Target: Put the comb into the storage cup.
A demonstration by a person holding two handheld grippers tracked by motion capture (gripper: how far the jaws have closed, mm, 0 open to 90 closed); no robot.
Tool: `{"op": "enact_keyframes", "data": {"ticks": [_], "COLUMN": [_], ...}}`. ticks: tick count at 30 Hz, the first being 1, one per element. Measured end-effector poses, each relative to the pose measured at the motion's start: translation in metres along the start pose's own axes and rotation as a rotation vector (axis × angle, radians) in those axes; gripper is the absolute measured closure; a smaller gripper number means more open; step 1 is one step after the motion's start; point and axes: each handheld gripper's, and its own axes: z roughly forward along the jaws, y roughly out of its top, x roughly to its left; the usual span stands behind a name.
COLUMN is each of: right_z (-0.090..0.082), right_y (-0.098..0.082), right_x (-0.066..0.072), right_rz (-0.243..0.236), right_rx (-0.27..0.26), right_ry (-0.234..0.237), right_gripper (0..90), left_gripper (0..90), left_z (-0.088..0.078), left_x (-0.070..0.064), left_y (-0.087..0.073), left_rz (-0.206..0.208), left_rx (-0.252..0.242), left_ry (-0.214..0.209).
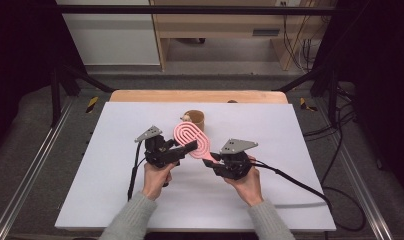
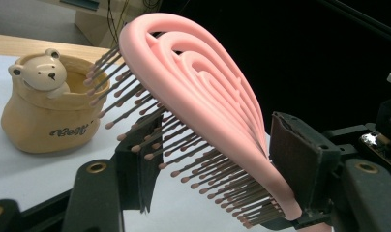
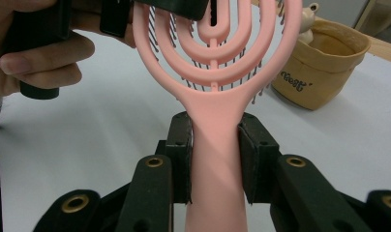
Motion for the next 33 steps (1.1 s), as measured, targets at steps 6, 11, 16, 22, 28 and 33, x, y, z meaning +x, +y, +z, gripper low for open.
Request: {"op": "enact_keyframes", "data": {"ticks": [6,11,16,22,28,33], "right_z": [0.001,0.001,0.002,0.003,0.003,0.004], "right_y": [0.000,-0.001,-0.001,-0.002,-0.002,-0.002], "right_x": [0.000,0.000,0.000,0.001,0.001,0.001], "right_rz": [0.000,-0.004,-0.013,-0.009,0.001,0.004], "right_rx": [-0.002,-0.006,-0.013,-0.013,-0.014,-0.018], "right_ry": [0.002,-0.001,-0.008,-0.009,-0.002,0.002], "right_gripper": [70.1,70.1,70.1,70.4,70.9,71.2], "left_gripper": [40.5,43.0,45.5,51.0,56.3,58.9], "left_z": [0.001,0.000,0.000,0.000,-0.001,-0.002], "left_x": [0.001,0.000,-0.001,-0.004,-0.007,-0.010], "left_y": [0.001,0.001,0.001,0.000,0.000,-0.001], "left_rz": [-0.024,-0.045,-0.053,-0.066,-0.074,-0.071], "left_rx": [0.004,0.001,-0.007,-0.021,-0.036,-0.057], "left_ry": [-0.008,-0.013,-0.013,-0.015,-0.035,-0.060]}}
